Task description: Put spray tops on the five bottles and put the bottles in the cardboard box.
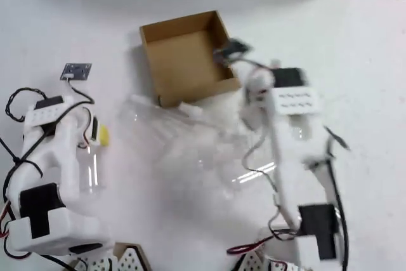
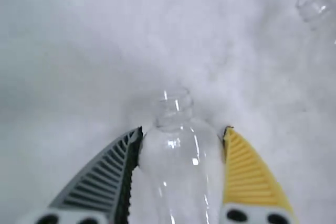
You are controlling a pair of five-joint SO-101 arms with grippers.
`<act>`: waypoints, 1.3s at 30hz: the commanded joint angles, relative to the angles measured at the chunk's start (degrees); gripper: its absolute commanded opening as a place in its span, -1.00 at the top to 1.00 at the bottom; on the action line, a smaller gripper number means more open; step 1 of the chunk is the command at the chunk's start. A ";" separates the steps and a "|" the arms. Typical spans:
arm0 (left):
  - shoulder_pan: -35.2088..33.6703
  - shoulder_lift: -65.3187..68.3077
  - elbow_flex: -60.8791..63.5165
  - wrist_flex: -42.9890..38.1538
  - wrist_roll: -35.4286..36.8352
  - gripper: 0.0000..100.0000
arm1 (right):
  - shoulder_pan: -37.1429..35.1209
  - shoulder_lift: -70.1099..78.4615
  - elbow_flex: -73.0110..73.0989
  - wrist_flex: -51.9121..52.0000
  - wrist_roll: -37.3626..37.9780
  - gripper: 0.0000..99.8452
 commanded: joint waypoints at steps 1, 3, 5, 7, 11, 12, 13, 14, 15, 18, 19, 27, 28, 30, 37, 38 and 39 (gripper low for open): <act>0.22 -0.57 -2.99 -1.23 0.26 0.96 | 12.44 -8.04 3.78 0.57 -0.70 0.97; 0.22 -0.57 -2.99 -1.23 0.26 0.96 | 19.21 -10.59 6.86 0.48 -0.70 0.97; 0.22 -0.48 -2.99 -1.23 0.26 0.96 | 25.63 -12.97 9.93 -0.75 1.49 0.97; 0.22 -0.48 -2.99 -1.23 0.26 0.96 | 31.60 -14.73 12.75 -2.15 5.98 0.96; 0.22 -0.48 -2.73 -1.23 0.26 0.96 | 43.82 -14.90 16.44 -5.23 13.36 0.96; 0.22 -0.57 -2.64 -1.14 0.26 0.96 | 46.55 -14.55 17.14 -6.55 14.86 0.96; 0.22 -0.57 -2.64 -1.05 0.26 0.96 | 49.01 -14.02 18.11 -8.13 16.09 0.96; 0.22 -0.57 -2.64 -1.05 0.26 0.96 | 50.86 -13.49 18.99 -10.15 16.88 0.96; 0.22 -0.57 -2.64 -1.05 0.26 0.96 | 52.44 -12.79 19.78 -12.18 17.32 0.96; 0.22 -0.57 -2.64 -1.05 0.26 0.96 | 54.46 -9.89 22.77 -18.86 17.67 0.96; 0.22 -0.57 -2.64 -0.97 0.26 0.96 | 54.64 -8.66 23.74 -20.62 17.85 0.95; 0.22 -0.57 -2.64 -0.88 0.26 0.96 | 54.73 1.10 25.05 -29.67 17.93 0.63; 0.22 -0.57 -2.64 -0.88 0.26 0.96 | 54.64 1.27 24.70 -29.85 17.93 0.62; 0.13 -0.57 -2.64 -0.88 0.26 0.96 | 54.55 1.19 23.56 -29.32 17.93 0.62; 0.13 -0.57 -2.64 -0.79 0.26 0.96 | 55.34 -1.63 16.97 -18.07 24.35 0.62; 0.13 -0.57 -2.64 -0.79 0.26 0.96 | 55.43 -2.42 16.97 -16.48 26.55 0.63; 0.13 -0.57 -2.64 -0.79 0.26 0.96 | 55.60 -3.38 16.97 -15.25 28.31 0.63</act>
